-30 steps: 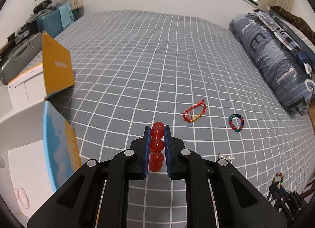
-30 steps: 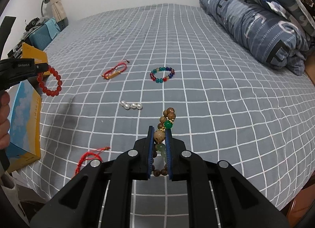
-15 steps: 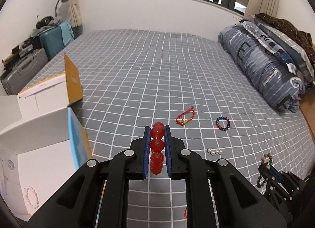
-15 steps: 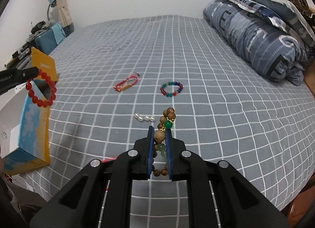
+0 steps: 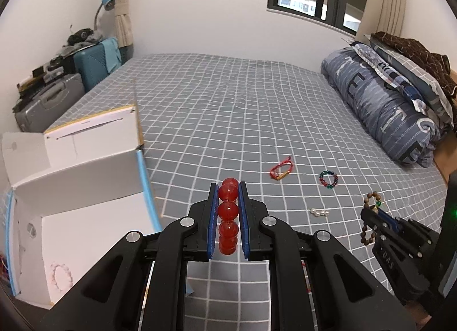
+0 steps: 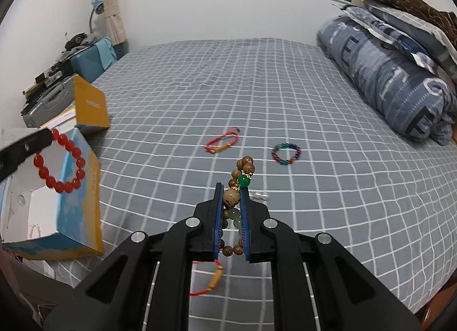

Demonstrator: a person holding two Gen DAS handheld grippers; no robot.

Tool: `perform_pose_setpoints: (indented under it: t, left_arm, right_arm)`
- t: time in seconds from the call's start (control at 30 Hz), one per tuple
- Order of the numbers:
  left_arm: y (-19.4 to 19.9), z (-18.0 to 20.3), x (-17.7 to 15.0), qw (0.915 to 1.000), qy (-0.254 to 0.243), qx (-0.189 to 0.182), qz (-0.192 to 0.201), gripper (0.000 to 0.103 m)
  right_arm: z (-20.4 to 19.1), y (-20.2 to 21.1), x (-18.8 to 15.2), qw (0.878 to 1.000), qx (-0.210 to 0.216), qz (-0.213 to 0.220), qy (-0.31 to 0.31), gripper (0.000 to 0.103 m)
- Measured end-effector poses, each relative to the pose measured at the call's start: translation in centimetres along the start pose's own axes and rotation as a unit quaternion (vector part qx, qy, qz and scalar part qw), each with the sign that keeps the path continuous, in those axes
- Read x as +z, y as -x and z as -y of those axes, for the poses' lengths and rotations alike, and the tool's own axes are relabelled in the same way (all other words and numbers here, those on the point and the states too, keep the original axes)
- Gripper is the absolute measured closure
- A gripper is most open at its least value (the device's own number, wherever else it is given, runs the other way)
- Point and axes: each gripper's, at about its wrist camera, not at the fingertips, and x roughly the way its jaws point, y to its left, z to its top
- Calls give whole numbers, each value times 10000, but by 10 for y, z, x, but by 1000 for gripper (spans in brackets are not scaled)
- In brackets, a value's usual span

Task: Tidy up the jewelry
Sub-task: 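Carry the red bracelet in the left tool and wooden bracelet in the right tool over the box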

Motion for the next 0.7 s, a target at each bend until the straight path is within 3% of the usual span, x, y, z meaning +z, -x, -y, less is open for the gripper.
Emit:
perform_pose_setpoints:
  t: [0.7]
  left_arm:
    - [50, -122, -34, 9946, 592, 839, 133, 90]
  right_arm:
    - [-143, 1, 19, 9935, 810, 202, 776, 92]
